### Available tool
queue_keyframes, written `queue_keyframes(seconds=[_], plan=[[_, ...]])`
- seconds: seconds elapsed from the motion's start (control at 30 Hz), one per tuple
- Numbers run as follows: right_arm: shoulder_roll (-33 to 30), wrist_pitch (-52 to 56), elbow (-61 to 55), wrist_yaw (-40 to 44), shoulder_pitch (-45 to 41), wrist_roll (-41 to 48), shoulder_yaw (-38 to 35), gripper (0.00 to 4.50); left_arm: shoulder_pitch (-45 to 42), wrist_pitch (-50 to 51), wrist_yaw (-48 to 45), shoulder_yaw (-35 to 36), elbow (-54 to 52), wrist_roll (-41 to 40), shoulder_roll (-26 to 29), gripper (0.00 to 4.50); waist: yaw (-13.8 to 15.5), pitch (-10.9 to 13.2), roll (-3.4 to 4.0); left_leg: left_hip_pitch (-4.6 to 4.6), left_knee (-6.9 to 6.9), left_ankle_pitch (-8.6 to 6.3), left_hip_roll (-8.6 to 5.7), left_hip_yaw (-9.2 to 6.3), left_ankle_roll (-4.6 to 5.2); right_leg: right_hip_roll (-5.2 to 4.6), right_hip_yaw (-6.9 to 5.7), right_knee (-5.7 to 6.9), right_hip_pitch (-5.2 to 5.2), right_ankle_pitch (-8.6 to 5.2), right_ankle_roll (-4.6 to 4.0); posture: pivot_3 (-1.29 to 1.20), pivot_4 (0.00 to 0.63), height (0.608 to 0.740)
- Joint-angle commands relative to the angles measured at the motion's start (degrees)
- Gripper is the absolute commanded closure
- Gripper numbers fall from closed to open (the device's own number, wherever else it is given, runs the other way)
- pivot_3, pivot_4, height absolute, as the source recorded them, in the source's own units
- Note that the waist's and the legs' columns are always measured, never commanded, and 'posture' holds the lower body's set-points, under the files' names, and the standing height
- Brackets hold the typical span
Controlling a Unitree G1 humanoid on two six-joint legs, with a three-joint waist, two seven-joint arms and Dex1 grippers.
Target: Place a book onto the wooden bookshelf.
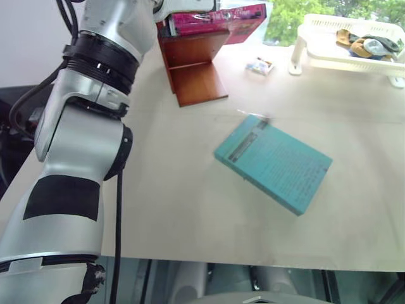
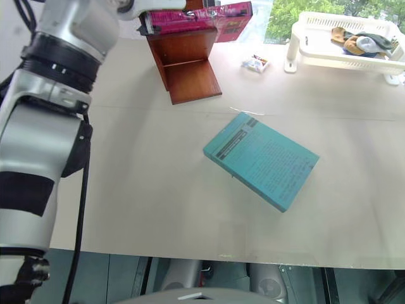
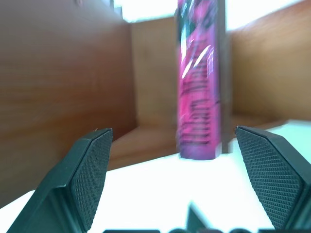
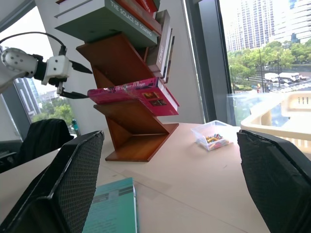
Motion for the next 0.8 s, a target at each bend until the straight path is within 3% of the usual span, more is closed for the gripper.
queue_keyframes(seconds=[0.03,0.13,0.33,0.63,0.8], plan=[[-1.0,-0.9,0.0,2.9,-0.6,0.2,-0.7,0.0,0.8,-0.4,-4.3,5.1,-6.8,-5.3,3.1,0.07,-0.1,0.0,0.01,0.0,0.0,0.0,0.0,0.0,0.0,0.01,0.0,0.0,0.0,0.0,0.0,0.0,0.15,0.74],[-1.2,-0.8,0.1,3.0,-0.6,0.1,-0.7,0.0,7.4,2.0,-13.3,9.6,-17.5,-14.4,4.8,0.07,-0.4,-0.1,0.18,0.02,0.01,0.0,0.03,0.01,0.0,0.02,0.02,0.03,0.0,0.0,0.0,0.0,0.15,0.74],[-1.3,0.0,-1.0,3.2,0.7,0.2,-0.9,0.0,26.6,10.6,-20.6,16.7,-35.8,-29.2,7.1,0.07,-0.4,-0.1,0.19,0.18,0.19,0.01,0.15,0.08,0.0,0.1,0.1,0.42,0.02,0.0,-0.01,0.0,0.15,0.74],[-3.1,1.7,-3.9,4.1,12.7,-0.6,-0.6,0.0,60.5,20.1,-10.2,30.9,-49.7,-39.9,8.1,0.07,-0.4,-0.2,0.25,0.74,0.2,-0.15,0.32,0.23,0.27,0.17,0.27,0.51,0.44,0.0,-0.01,0.0,0.15,0.74],[-2.8,-5.2,-1.9,4.1,21.5,-6.4,4.3,0.0,77.9,9.7,-2.9,39.0,-50.1,-43.9,3.5,0.07,-0.4,-0.2,0.09,0.81,0.2,-0.17,0.39,0.21,0.28,-0.03,0.24,0.49,0.48,0.0,-0.01,0.0,0.15,0.74]])
